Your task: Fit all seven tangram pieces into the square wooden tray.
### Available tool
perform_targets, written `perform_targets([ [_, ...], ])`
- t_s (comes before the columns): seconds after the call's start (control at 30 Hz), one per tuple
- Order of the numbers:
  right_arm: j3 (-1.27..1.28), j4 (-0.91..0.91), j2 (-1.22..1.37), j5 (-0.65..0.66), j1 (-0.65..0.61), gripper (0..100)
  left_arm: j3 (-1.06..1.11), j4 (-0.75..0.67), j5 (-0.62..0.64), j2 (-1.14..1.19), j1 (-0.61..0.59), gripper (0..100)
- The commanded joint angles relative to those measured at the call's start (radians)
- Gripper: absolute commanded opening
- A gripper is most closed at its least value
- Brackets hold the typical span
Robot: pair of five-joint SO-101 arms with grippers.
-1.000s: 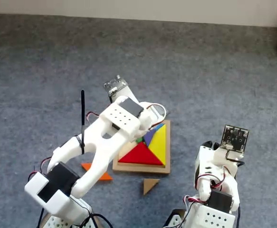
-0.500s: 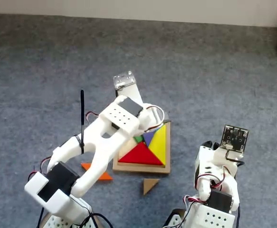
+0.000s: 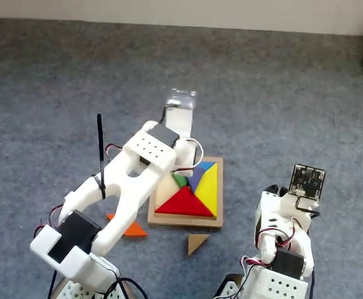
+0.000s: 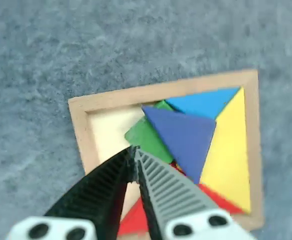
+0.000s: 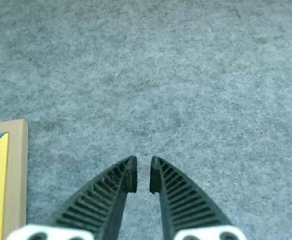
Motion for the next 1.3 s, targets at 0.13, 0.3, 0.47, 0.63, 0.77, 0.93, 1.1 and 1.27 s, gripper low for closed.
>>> perform_targets([
  [0.13, 0.104, -0.018, -0.005, -0.011, 0.005, 5.4, -0.177, 0.183, -0.413, -0.008, 0.058, 1],
  [0.3, 0.104, -0.018, -0.005, -0.011, 0.005, 5.4, -0.183, 0.141, -0.528, -0.008, 0.064, 1],
  [0.47, 0.104, -0.018, -0.005, -0.011, 0.005, 5.4, -0.183, 0.141, -0.582, -0.008, 0.102, 1],
  [0.63, 0.104, -0.018, -0.005, -0.011, 0.005, 5.4, -0.185, 0.141, -0.583, 0.002, 0.142, 1],
  [0.77, 0.104, -0.018, -0.005, -0.011, 0.005, 5.4, -0.268, 0.149, -0.583, 0.096, 0.157, 1],
  [0.93, 0.104, -0.018, -0.005, -0.011, 0.005, 5.4, -0.401, 0.175, -0.583, 0.249, 0.185, 1],
  [1.1, 0.104, -0.018, -0.005, -0.011, 0.005, 5.4, -0.518, 0.232, -0.583, 0.338, 0.196, 1],
  [1.27, 0.104, -0.018, -0.005, -0.011, 0.005, 5.4, -0.552, 0.229, -0.58, 0.38, 0.191, 1],
])
